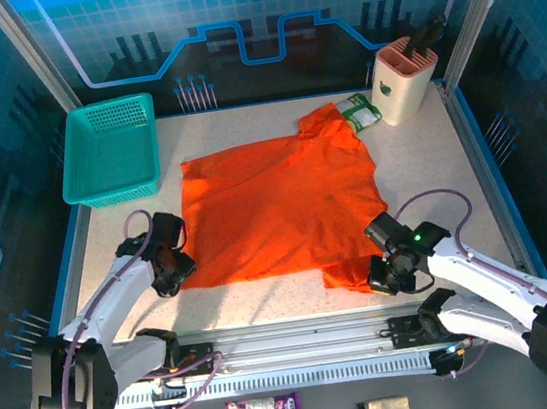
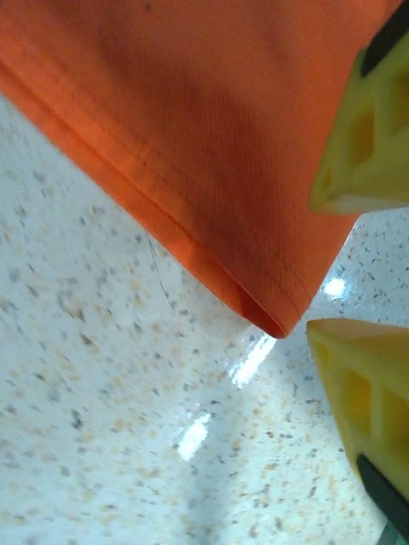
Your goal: Fold the inside-out t-shirt
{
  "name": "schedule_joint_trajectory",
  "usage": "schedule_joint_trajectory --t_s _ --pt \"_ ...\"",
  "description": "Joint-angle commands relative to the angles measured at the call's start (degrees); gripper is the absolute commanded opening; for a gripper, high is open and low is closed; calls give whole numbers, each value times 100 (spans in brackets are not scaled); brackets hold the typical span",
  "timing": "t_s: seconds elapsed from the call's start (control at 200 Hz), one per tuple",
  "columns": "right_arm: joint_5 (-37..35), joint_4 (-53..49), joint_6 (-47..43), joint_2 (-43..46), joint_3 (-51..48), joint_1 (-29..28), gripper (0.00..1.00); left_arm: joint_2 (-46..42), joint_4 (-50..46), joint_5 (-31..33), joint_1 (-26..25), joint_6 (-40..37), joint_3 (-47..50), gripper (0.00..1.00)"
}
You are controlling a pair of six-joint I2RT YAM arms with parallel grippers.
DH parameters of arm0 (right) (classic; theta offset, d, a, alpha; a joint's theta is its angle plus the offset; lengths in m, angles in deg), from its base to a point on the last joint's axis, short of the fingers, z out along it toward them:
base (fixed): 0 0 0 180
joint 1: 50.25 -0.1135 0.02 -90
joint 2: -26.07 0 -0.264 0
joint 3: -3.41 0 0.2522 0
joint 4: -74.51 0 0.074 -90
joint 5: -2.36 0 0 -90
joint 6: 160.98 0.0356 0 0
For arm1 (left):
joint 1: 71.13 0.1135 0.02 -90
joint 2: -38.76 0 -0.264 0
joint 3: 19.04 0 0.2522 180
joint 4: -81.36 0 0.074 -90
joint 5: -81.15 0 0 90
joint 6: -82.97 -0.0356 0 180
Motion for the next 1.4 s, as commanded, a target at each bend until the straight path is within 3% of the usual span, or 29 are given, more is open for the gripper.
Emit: schedule_joint_trajectory --t_s 0.0,0.325,0.56,0.866,1.206,1.396 --pt "-56 -219 -67 -46 202 33 0 -31 -151 22 -29 191 210 31" --pt "-200 -541 -60 12 423 50 0 558 523 -422 -1 329 613 38" --pt "-670 -1199 101 386 523 209 0 619 348 -507 332 355 595 46" --pt "-685 -1339 53 480 547 302 0 594 193 -562 607 364 650 50" --pt "-561 -1178 -14 378 564 315 0 -279 -212 -578 506 268 386 50" --pt "-547 -1128 -14 314 589 309 0 1 7 -741 365 238 483 42"
